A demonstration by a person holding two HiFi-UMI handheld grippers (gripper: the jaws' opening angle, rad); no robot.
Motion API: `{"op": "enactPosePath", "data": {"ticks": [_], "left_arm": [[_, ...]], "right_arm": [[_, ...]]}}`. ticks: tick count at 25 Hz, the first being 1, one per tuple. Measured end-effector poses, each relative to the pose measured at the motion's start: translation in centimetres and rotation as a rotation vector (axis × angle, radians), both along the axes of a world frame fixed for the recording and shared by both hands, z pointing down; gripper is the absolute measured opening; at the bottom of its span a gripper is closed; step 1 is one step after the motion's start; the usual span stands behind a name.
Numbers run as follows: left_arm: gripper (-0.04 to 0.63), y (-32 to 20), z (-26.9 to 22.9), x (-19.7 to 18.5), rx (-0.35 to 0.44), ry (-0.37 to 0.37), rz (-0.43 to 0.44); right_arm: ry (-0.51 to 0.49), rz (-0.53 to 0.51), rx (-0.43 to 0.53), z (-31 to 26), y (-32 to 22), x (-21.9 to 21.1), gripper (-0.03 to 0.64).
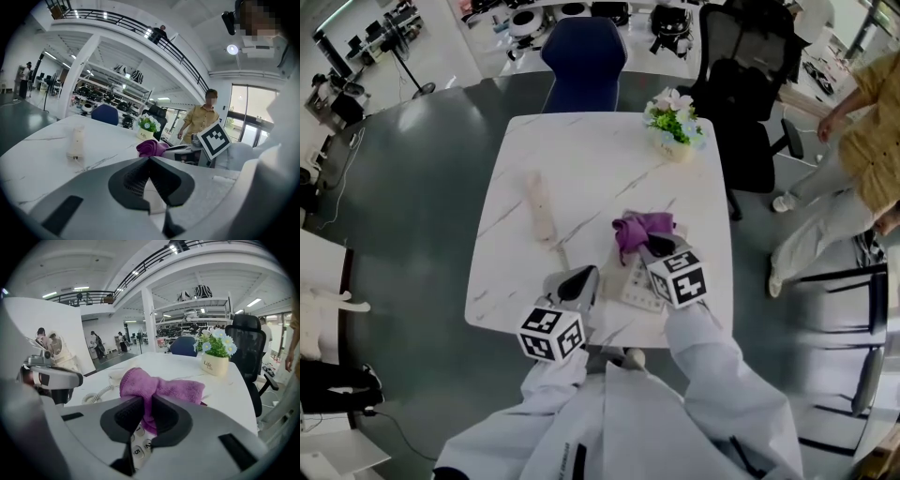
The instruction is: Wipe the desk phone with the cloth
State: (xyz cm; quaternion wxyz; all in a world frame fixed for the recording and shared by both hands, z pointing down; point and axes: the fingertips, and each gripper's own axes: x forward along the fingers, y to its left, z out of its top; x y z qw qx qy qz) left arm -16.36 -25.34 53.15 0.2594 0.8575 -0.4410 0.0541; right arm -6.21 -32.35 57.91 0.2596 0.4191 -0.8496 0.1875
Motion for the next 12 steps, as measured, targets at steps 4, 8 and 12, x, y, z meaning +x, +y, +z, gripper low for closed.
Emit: {"op": "enactPosePath", "data": {"ticks": [4, 8, 12], "left_arm": [[-0.002, 1.0, -0.3, 0.1, -0.004, 0.002, -0.018], [-0.002, 1.5, -0.2, 0.3, -0.008, 0.004, -0.032], [-0.002, 2.3, -0.3, -0.1, -0.016, 0.004, -0.050]], "right_arm": [[0.003, -0.024, -0.021, 0.2, 1.1, -0.4, 0.034], [0.007, -0.046, -0.037, 0.5, 1.9, -0.6, 0.034], [0.010, -0.063, -0.055, 0.7, 2.9, -1.0, 0.034]]}}
